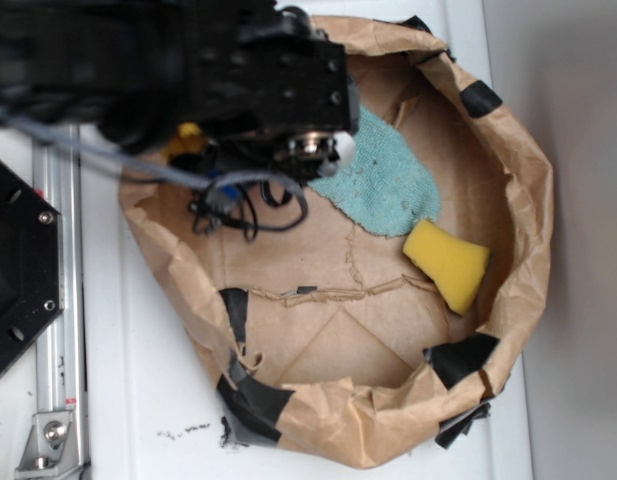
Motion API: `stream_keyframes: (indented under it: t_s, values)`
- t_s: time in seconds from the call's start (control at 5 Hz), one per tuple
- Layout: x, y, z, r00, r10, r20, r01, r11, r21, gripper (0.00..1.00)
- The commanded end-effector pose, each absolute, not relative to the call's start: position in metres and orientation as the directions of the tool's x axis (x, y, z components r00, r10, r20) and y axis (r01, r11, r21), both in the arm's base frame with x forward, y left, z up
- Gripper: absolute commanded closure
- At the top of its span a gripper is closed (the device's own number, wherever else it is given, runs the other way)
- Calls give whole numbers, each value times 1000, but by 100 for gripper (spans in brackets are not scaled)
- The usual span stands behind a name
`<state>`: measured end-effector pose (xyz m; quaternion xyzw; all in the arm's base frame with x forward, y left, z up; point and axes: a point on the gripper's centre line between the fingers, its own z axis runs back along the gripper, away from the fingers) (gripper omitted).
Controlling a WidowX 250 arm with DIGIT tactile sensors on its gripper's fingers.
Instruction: Grab the yellow cloth.
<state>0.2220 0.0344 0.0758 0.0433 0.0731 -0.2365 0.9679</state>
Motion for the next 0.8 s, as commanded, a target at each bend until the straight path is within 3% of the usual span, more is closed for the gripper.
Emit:
stream_keyframes:
  t_s: [0.0,0.2,0.4,0.6]
  values:
    - [260,-37,143,918,-392,56,395,917,-50,100]
    - [259,-52,141,969,-244,-38,239,965,-104,100]
    - [259,-42,142,977,-184,109,200,967,-158,100]
    - [264,-29,140,978,-134,158,158,976,-150,100]
